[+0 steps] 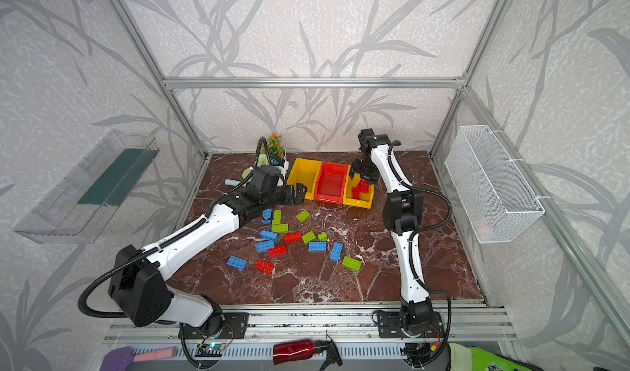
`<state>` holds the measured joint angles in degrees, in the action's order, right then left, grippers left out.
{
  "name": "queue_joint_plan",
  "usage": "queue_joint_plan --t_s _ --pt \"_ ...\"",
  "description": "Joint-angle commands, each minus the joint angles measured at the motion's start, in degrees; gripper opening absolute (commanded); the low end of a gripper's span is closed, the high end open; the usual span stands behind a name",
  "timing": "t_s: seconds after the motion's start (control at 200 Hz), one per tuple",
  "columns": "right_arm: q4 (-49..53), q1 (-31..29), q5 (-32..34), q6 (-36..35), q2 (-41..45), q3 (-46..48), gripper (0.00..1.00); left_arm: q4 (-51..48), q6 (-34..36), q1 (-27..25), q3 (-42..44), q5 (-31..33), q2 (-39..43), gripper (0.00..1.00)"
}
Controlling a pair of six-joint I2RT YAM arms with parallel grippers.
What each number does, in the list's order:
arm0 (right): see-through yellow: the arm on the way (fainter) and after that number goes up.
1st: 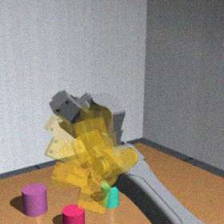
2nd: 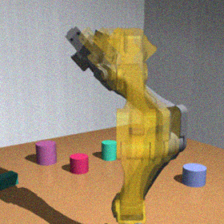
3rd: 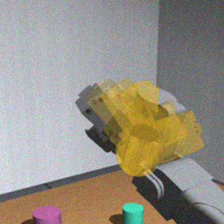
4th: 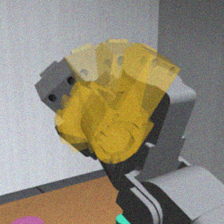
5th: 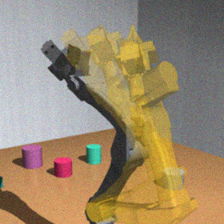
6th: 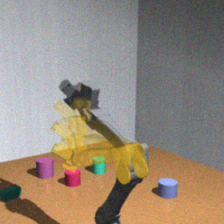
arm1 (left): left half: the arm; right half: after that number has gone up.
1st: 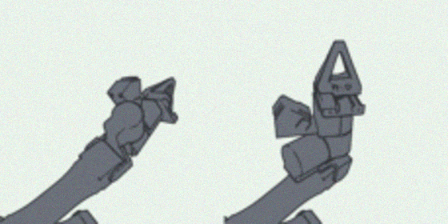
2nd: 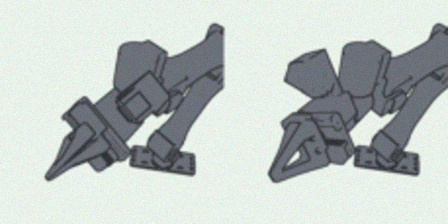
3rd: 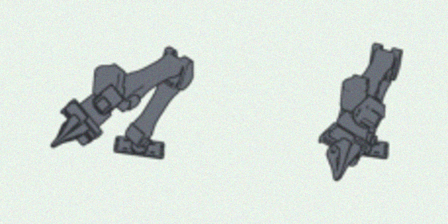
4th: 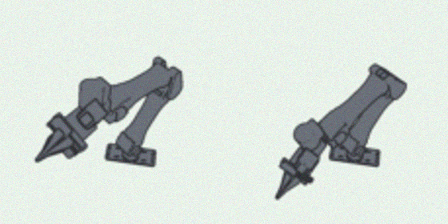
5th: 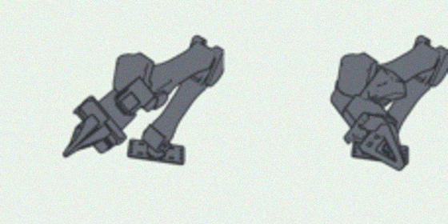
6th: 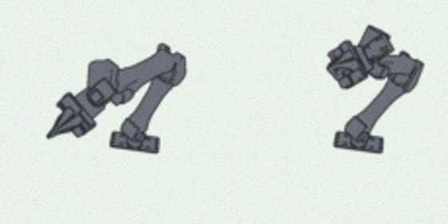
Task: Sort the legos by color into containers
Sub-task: 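Move the right gripper over the brick pile while the left arm draws back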
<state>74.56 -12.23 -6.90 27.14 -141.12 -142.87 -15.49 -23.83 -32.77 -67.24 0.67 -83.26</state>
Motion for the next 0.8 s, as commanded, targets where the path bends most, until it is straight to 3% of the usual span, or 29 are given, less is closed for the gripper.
queue_joint_plan --t_s 0.0,0.195,0.405,0.62,0.69,0.795 --pt "5.3 -3.6 1.8 -3.3 4.8 -1.2 0.77 -1.1 -2.9 0.2 3.2 2.3 3.6 0.99" --pt "6.7 -12.9 4.9 -6.2 10.4 5.5 0.83 -1.7 -8.5 0.1 13.5 5.3 13.7 0.99" --pt "0.6 -22.7 4.2 -4.8 18.4 20.0 0.87 -8.1 -13.5 0.1 24.3 10.1 30.1 0.99" --pt "-5.3 -28.7 2.3 -1.0 25.4 32.7 0.90 -18.0 -21.1 0.0 31.5 14.5 46.5 0.99" --pt "-7.9 -30.3 1.7 0.2 28.1 37.3 0.97 -20.8 -22.4 0.0 32.8 14.4 50.2 0.99" --pt "-10.3 -32.2 1.3 2.0 30.6 42.1 0.98 -23.9 -23.5 0.0 34.0 14.5 54.0 0.99"
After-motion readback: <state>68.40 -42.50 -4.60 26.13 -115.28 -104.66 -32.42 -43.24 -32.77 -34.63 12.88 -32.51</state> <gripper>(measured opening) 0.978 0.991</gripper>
